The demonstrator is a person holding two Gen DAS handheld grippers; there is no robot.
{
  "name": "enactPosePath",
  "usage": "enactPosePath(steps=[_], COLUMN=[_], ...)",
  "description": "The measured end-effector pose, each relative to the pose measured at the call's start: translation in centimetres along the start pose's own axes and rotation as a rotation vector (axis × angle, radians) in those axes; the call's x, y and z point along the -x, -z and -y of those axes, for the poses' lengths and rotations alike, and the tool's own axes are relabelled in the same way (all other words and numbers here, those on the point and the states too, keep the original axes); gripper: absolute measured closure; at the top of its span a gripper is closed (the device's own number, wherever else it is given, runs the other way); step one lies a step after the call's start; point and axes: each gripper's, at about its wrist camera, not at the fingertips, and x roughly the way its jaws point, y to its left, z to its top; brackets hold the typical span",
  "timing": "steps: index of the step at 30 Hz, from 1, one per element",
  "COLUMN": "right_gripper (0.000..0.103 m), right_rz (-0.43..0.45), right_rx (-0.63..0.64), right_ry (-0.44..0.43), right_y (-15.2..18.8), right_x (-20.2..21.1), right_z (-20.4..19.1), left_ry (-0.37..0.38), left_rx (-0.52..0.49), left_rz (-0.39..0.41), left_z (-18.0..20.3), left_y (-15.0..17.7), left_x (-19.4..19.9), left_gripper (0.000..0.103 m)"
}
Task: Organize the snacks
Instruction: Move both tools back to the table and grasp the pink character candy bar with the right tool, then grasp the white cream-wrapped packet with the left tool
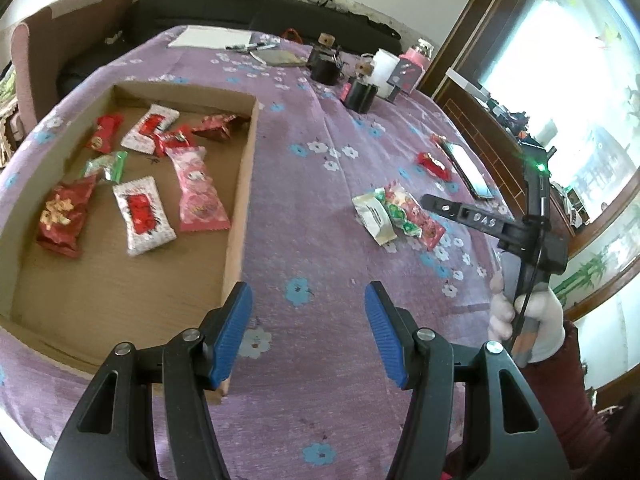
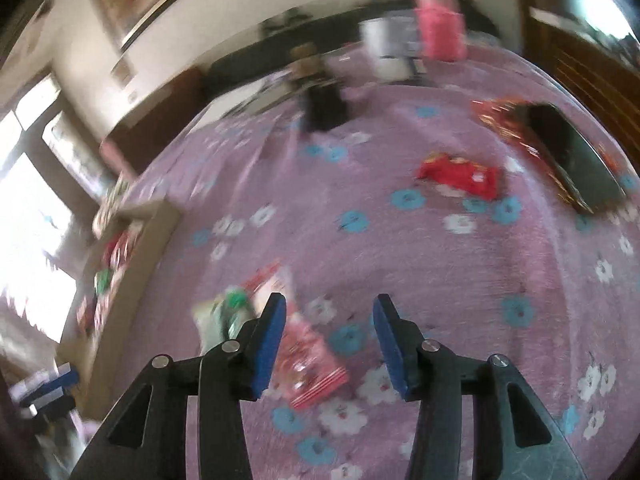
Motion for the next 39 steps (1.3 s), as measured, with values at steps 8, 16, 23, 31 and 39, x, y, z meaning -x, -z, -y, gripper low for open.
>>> enactPosePath(steps=[8,16,23,31,39], right_gripper=[0.059,0.077,0.077,0.076,0.076], right_rz=[-0.019,0.028,0.044,0.042,0.037], right_rx=[0.106,0.066,-0.037,-0.036,-0.036], right_ry=[0.031,0.101,0.09,0.084,0.085], right_y=[0.5,0.3,-0.1,-0.1,-0.1], right_x=[-2.5,-2.3,-1.6,-1.6,-1.6], right_z=[-2.3,-1.1,1.5,1.7,1.6], left_ry=[-0.02,-0.031,-0.025,-0.071,-0.127], left_rx=[-0.065,-0.104,-0.106,-0.104,-0.169], left_rz=[-0.022,-0.078,-0.061,-0.072,-0.021], left_z=[2.3,4.9,6.6,6.6,7.4], left_y=[0.0,-1.3,-3.9,-5.4,-5.5], left_x=[-0.9,-4.8,-8.4,-12.1,-13.1], left_gripper=[0.046,0.046,0.046,0.046,0.063])
